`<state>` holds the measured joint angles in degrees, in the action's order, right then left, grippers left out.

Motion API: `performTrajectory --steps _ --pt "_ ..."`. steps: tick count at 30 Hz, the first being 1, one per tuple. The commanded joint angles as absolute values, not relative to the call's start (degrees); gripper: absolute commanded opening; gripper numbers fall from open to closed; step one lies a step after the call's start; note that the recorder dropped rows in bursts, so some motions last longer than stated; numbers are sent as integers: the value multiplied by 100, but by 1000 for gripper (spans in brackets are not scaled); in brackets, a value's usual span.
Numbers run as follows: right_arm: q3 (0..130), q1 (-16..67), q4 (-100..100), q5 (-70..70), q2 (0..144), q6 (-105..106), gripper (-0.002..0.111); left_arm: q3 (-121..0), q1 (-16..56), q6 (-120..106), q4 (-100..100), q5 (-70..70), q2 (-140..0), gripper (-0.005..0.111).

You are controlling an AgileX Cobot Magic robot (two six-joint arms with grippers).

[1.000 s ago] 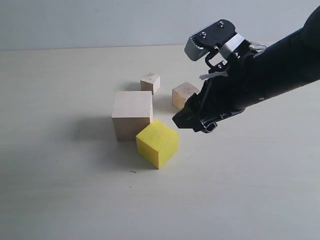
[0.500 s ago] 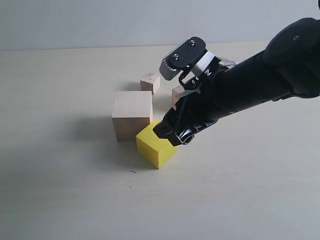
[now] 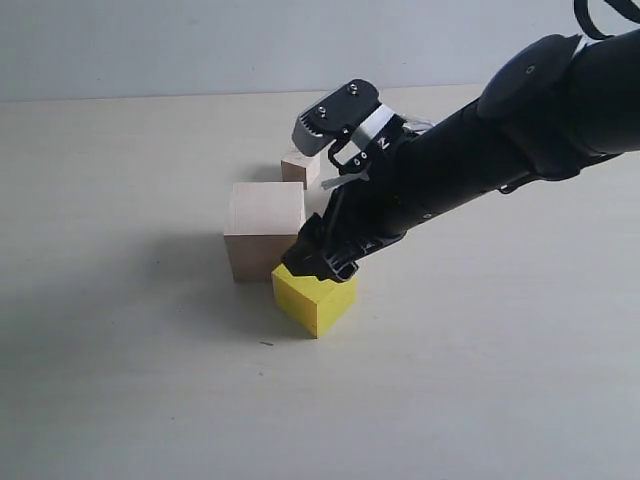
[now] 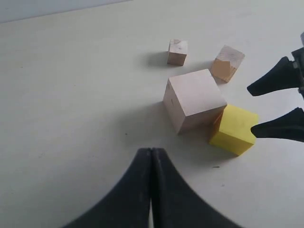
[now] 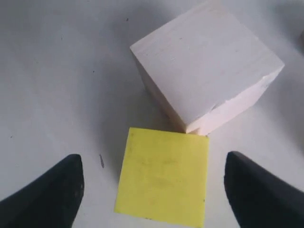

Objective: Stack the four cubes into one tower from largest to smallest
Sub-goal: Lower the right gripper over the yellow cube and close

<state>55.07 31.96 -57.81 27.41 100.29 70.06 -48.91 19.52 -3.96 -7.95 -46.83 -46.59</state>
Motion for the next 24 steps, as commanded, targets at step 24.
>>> performTrajectory --steps 24 --pt "5635 3202 -5769 2813 10491 7034 77 -4872 1942 -422 -837 -4598 -4660 0"
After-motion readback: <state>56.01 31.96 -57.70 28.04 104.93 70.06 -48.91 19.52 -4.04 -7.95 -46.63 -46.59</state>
